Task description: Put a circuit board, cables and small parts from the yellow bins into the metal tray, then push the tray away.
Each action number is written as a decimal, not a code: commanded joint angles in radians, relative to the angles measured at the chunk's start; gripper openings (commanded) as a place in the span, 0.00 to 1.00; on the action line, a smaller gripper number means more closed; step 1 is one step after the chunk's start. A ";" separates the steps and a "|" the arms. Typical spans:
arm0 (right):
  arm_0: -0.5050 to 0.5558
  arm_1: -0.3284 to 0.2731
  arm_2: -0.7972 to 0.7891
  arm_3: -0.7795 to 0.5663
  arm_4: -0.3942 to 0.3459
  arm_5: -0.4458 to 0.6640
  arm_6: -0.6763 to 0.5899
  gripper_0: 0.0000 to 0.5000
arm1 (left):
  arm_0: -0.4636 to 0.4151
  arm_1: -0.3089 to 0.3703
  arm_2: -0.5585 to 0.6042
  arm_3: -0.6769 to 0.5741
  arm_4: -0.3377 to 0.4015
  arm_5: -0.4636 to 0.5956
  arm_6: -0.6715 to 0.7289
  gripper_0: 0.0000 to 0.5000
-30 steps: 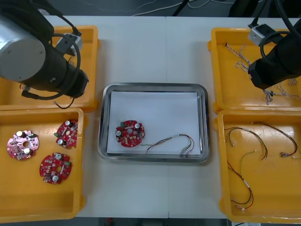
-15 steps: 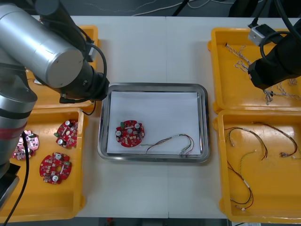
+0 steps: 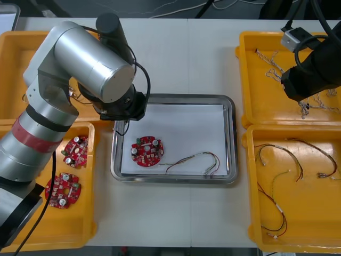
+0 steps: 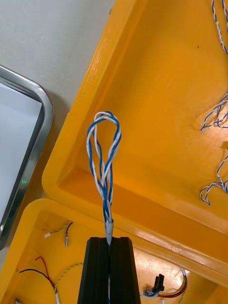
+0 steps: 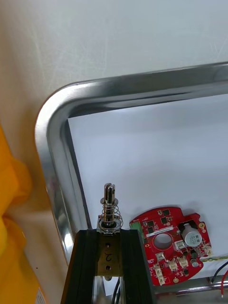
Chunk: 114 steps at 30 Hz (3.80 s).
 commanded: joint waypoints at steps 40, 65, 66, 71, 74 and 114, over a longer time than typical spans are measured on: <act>0.001 0.005 0.013 -0.031 0.005 -0.008 -0.025 0.00 | -0.094 -0.075 -0.122 0.248 -0.100 -0.216 -0.116 0.00; 0.001 0.005 0.013 -0.031 0.005 -0.008 -0.025 0.00 | -0.107 -0.055 -0.046 0.125 0.010 -0.107 -0.101 1.00; 0.001 0.005 0.013 -0.031 0.005 -0.008 -0.025 0.00 | -0.112 -0.045 -0.037 0.108 0.030 -0.090 -0.097 1.00; 0.001 0.005 0.013 -0.031 0.005 -0.008 -0.025 0.00 | -0.121 -0.001 0.010 0.045 0.093 -0.024 -0.090 1.00; 0.001 0.005 0.013 -0.031 0.005 -0.008 -0.025 0.00 | -0.123 0.027 0.035 0.013 0.128 0.000 -0.090 1.00; -0.192 0.091 0.601 -0.093 0.007 -0.244 0.000 0.00 | 0.026 0.426 0.509 0.093 0.291 0.048 -0.449 1.00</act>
